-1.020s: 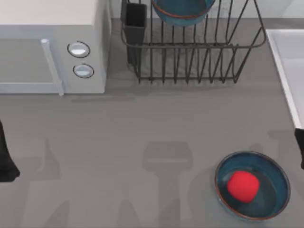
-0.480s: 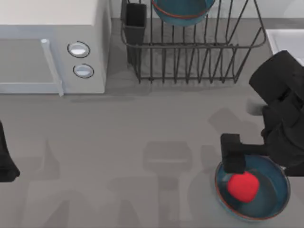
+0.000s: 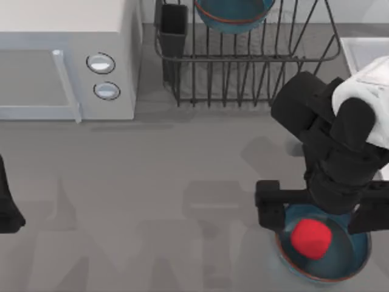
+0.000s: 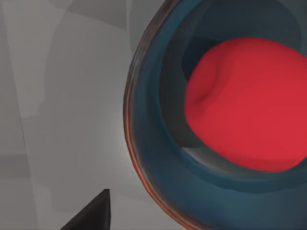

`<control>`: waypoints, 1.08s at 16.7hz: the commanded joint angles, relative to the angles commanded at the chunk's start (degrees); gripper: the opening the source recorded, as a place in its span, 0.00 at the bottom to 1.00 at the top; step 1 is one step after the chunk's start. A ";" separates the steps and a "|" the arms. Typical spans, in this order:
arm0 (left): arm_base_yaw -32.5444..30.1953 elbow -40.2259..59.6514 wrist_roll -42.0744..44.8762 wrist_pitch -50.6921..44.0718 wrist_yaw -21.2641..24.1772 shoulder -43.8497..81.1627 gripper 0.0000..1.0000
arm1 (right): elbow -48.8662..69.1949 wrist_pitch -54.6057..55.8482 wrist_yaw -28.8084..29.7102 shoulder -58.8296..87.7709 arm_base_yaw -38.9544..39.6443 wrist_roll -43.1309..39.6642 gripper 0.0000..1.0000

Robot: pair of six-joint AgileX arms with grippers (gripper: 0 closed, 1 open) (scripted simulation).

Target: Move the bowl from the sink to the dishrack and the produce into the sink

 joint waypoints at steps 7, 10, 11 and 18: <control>0.00 0.00 0.00 0.00 0.00 0.00 1.00 | -4.16 6.70 -0.02 2.94 -0.24 0.15 1.00; 0.00 0.00 0.00 0.00 0.00 0.00 1.00 | -8.66 16.17 -0.03 6.49 0.02 0.18 1.00; 0.00 0.00 0.00 0.00 0.00 0.00 1.00 | -10.16 18.87 -0.02 7.65 0.05 0.23 1.00; 0.00 0.00 0.00 0.00 0.00 0.00 1.00 | -13.43 23.69 0.03 10.26 0.17 0.33 1.00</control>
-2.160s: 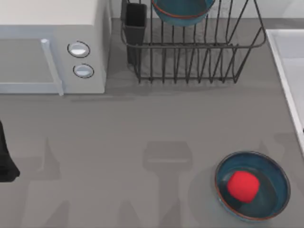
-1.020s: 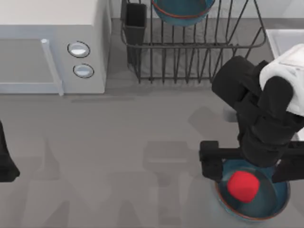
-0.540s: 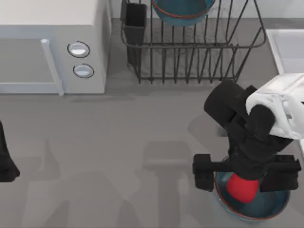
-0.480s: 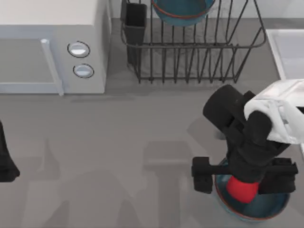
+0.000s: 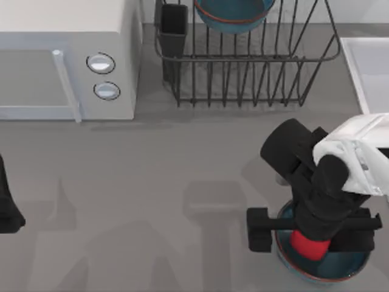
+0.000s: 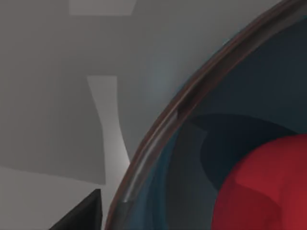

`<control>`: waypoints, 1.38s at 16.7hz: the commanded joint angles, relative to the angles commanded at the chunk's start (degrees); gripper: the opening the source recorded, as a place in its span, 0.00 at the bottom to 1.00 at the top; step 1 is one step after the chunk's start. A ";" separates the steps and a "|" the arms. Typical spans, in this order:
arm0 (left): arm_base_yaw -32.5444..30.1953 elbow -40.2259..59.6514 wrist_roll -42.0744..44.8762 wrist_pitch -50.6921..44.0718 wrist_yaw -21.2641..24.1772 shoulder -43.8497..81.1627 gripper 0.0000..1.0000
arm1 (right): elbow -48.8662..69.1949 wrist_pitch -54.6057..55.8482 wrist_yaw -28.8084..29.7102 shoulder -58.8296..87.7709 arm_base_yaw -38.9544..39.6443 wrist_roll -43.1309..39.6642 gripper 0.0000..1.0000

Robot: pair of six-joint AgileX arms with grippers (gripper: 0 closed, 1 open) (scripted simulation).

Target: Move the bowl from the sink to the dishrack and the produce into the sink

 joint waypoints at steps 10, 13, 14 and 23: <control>0.00 0.00 0.00 0.00 0.00 0.00 1.00 | 0.00 0.00 0.00 0.00 0.00 0.00 0.25; 0.00 0.00 0.00 0.00 0.00 0.00 1.00 | 0.00 0.00 0.00 0.00 0.00 0.00 0.02; 0.00 0.00 0.00 0.00 0.00 0.00 1.00 | 0.00 0.00 0.00 0.00 0.00 0.00 0.00; 0.00 0.00 0.00 0.00 0.00 0.00 1.00 | 2.15 -3.07 1.96 -3.48 0.15 -0.96 0.00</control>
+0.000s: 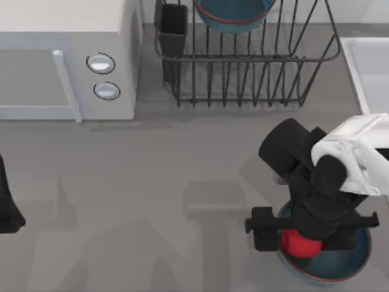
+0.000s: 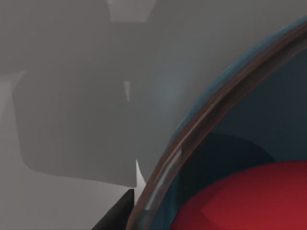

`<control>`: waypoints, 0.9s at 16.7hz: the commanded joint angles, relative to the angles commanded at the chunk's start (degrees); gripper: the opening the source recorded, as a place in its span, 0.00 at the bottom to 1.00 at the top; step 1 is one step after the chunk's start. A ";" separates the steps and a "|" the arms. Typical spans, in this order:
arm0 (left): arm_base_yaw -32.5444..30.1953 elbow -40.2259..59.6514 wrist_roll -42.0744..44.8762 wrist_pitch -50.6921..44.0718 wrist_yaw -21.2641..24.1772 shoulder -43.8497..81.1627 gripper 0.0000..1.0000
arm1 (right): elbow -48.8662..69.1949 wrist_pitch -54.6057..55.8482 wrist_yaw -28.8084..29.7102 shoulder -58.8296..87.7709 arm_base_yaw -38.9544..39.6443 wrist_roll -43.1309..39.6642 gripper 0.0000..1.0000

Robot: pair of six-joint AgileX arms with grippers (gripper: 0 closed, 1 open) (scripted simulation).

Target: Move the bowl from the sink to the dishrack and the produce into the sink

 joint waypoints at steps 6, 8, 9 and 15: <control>0.00 0.00 0.00 0.00 0.00 0.00 1.00 | 7.98 -12.49 -0.02 -3.69 0.09 -0.01 0.00; 0.00 0.00 0.00 0.00 0.00 0.00 1.00 | 11.38 -18.24 -0.05 -5.66 0.02 -0.13 0.00; 0.00 0.00 0.00 0.00 0.00 0.00 1.00 | 12.85 -20.40 -0.05 -6.62 -0.07 -0.19 0.00; 0.00 0.00 0.00 0.00 0.00 0.00 1.00 | 14.91 -23.02 -0.20 -7.88 0.03 -0.18 0.00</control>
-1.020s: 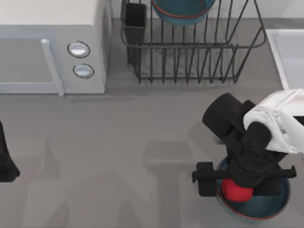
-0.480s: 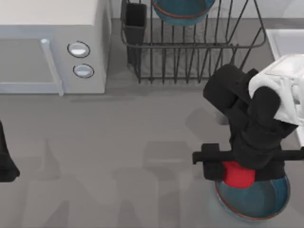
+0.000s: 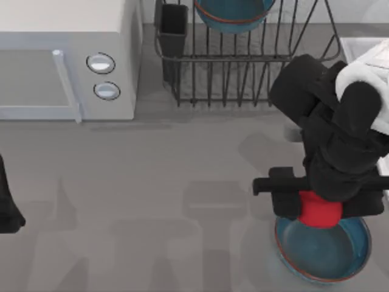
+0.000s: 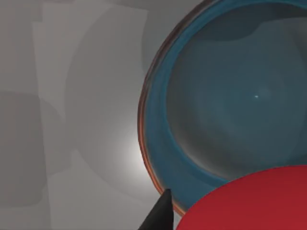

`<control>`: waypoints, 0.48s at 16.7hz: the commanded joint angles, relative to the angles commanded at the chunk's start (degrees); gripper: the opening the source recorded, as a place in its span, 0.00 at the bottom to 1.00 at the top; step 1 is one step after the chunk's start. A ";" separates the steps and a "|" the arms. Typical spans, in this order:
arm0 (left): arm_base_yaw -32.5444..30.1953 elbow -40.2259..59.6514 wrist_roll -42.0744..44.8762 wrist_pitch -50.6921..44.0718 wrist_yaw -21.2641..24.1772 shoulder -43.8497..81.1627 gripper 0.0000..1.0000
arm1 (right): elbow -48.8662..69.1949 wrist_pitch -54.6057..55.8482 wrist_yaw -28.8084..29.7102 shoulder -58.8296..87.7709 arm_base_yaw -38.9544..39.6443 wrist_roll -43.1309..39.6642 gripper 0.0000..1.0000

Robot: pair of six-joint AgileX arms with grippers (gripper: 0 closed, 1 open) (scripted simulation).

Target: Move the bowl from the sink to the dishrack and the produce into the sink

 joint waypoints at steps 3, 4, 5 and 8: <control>0.00 0.00 0.00 0.00 0.00 0.00 1.00 | -0.69 1.68 -0.37 -0.07 -1.46 -0.61 0.00; 0.00 0.00 0.00 0.00 0.00 0.00 1.00 | -1.38 3.38 -0.75 -0.11 -2.84 -1.25 0.00; 0.00 0.00 0.00 0.00 0.00 0.00 1.00 | -2.29 5.61 -1.26 -0.14 -4.58 -2.10 0.00; 0.00 0.00 0.00 0.00 0.00 0.00 1.00 | -6.14 15.14 -3.55 -0.10 -11.55 -5.79 0.00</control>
